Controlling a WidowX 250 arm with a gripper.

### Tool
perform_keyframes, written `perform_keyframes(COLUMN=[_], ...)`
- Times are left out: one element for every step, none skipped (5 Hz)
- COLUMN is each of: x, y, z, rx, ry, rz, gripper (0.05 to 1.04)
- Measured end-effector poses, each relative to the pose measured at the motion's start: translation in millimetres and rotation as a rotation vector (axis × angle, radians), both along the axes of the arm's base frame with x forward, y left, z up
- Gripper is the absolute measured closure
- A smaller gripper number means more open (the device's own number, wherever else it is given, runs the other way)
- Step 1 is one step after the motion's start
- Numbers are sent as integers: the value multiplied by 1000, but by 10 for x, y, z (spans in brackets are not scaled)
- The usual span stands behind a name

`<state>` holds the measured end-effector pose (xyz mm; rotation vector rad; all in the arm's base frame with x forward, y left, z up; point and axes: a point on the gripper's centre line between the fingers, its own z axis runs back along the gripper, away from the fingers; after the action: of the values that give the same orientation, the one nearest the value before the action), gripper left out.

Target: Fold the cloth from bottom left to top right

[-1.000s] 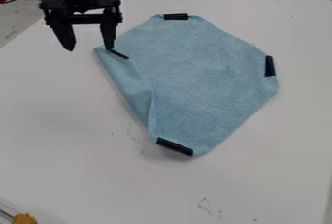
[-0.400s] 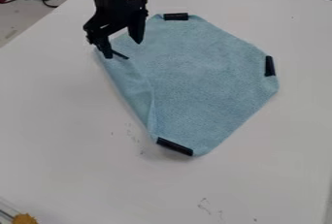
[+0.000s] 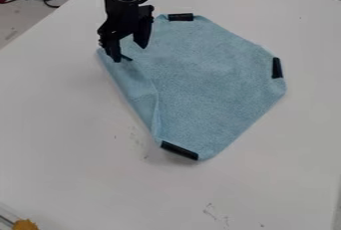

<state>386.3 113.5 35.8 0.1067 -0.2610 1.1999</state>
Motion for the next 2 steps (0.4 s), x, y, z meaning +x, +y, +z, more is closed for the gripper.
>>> perform_keyframes(x=[-48, -76], y=[110, 189], z=[-68, -132], rx=[-44, -97], ry=[15, 8], rz=[44, 60], gripper=[84, 84])
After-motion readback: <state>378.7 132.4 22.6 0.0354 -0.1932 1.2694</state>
